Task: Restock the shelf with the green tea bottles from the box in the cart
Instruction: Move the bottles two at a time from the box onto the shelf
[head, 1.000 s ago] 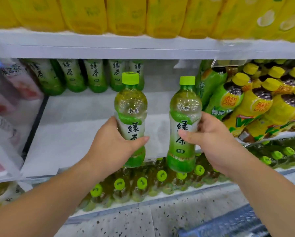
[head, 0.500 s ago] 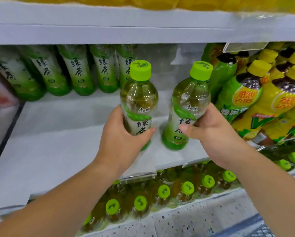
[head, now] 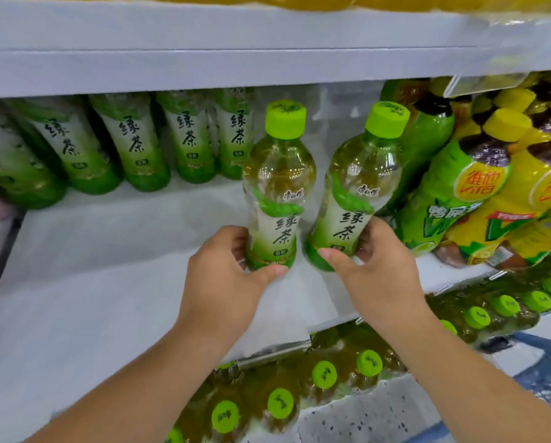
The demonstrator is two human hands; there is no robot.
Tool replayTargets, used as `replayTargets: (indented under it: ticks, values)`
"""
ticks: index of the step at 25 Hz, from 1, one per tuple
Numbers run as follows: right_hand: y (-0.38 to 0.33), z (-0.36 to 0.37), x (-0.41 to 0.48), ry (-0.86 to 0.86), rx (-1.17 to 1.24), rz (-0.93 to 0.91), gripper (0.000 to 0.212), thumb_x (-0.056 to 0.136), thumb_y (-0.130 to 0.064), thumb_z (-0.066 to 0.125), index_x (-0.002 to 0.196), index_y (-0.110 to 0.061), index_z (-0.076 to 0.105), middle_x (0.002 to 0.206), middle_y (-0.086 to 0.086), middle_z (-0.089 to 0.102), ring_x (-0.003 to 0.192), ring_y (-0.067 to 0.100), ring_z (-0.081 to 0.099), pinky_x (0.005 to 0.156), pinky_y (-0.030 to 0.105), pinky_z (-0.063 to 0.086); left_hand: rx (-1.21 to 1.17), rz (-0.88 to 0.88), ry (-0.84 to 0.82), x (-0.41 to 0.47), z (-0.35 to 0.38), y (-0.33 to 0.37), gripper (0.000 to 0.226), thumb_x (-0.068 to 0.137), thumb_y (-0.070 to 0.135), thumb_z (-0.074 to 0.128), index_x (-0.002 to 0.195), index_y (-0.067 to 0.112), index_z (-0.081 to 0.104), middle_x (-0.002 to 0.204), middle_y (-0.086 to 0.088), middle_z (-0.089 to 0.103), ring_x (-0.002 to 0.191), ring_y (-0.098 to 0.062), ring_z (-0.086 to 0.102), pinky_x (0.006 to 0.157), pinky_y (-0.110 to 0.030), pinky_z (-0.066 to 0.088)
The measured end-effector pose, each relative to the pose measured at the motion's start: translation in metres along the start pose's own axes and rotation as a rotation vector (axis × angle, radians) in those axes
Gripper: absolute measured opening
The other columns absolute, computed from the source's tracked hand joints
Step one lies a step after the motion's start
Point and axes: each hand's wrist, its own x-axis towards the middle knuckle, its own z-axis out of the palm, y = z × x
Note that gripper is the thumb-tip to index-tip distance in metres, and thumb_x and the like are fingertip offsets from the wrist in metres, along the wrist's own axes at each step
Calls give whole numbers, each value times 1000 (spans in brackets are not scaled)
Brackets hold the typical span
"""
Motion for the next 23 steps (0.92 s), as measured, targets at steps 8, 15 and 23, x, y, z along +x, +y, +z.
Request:
replayTargets:
  ticks: [8,15,23]
  values:
    - [-7,39,76,84,40,-47,35,92,-16,69,123,-15,52,104,-7,60,96,10,55,85,23,42,51,-34,123,73,39,-2,52,64,44,88,109,23,72,102,0,71,88,-15,69,83,-35,58]
    - [-1,57,142,127,-3,-23,33,93,-13,65,122,-11,50,110,6,66,109,27,62,93,38,51,137,-132,212,124,70,15,45,71,44,85,104,19,69,102,-2,72,94,-25,68,80,-39,57]
    - [1,59,171,153,-25,-61,36,96,-19,62,127,-10,46,116,6,64,110,28,59,77,24,34,246,-131,297,148,89,30,44,85,38,76,116,11,62,113,-13,69,105,-36,64,78,-37,49]
